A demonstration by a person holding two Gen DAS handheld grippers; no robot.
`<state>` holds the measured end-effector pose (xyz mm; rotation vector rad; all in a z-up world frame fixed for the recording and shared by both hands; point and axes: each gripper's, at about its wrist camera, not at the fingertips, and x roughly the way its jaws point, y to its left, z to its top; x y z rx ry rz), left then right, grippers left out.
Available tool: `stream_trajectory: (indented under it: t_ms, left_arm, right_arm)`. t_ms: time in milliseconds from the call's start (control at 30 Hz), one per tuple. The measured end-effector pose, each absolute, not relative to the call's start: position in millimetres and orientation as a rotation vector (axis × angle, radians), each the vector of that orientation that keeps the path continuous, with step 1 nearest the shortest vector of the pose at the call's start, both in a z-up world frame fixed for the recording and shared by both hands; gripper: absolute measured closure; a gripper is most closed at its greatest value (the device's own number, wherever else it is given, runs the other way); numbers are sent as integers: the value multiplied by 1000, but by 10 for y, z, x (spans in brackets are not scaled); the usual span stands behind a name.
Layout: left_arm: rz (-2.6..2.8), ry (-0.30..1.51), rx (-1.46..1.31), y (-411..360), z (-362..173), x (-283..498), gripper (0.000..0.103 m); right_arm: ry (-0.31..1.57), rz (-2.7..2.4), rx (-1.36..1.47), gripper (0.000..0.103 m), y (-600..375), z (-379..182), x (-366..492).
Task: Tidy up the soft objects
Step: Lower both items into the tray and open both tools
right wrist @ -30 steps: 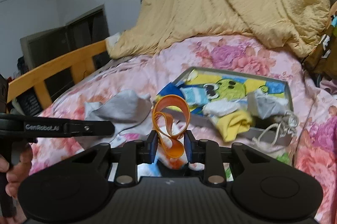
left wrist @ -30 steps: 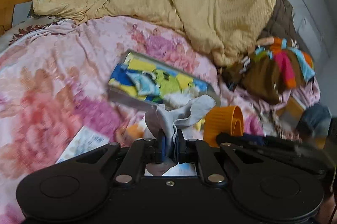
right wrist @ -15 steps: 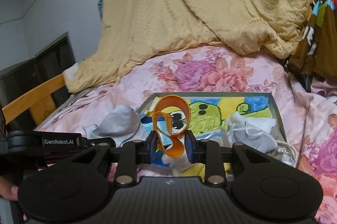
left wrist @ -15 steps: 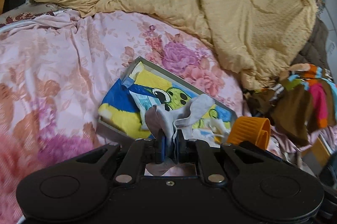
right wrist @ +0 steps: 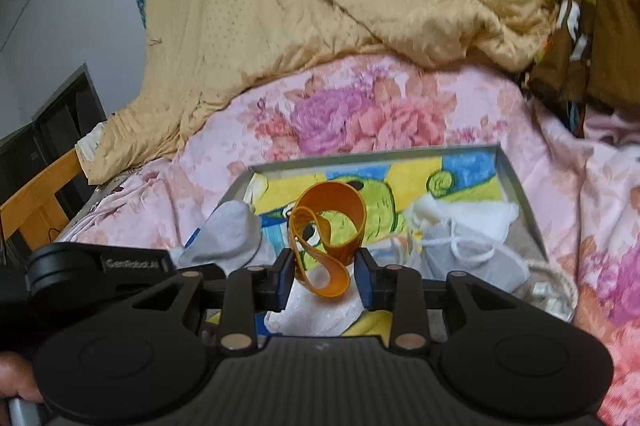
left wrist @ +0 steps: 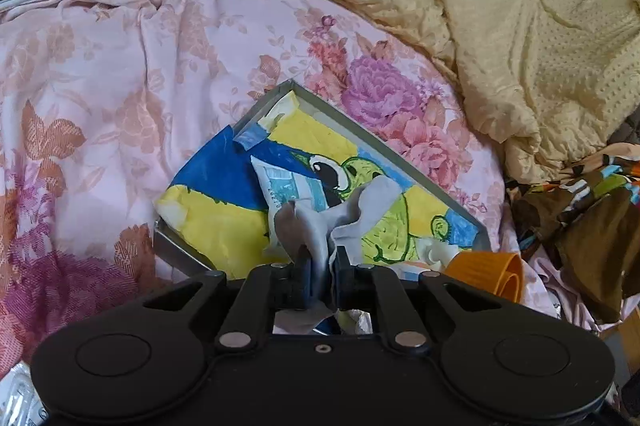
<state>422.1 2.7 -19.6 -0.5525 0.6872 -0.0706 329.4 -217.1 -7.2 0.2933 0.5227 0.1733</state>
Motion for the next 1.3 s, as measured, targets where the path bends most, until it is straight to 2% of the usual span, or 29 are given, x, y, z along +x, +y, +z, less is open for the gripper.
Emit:
stream_trajectory:
  t_ms: [233,467,633,767,933,1033,1100,1300]
  left_arm:
    - [-44,713,-566,-24,-260,4295,92]
    - [-33,735,-557,-47,-298,4279,83]
    - [-25,726,-550,-42,-268,4228,68]
    - [-18,700,-553,-5,-196,4154,53]
    - [-3,649,-496,58,-39,3942,35]
    - [-3,615,-442,126,87,3742,27]
    - [3,591,-418,173,178,3569,19]
    - [-5,516,-376,260,409,2999,9]
  right_arm:
    - [541,164,259,62,-2124,-105,3290]
    - [525,164,255,59,-2153,-58,3254]
    - [519,153,243,43,-2171,-45,3249]
    - [505,137,223,35,-2192,-20,3226]
    - [475,152,230,18,-2235,104,3093]
    - [448,169,238,12,-2248,216,2952]
    - [428,181,240,9,-2246,293,2842]
    - [357,208,186,2,-2198,504,2420]
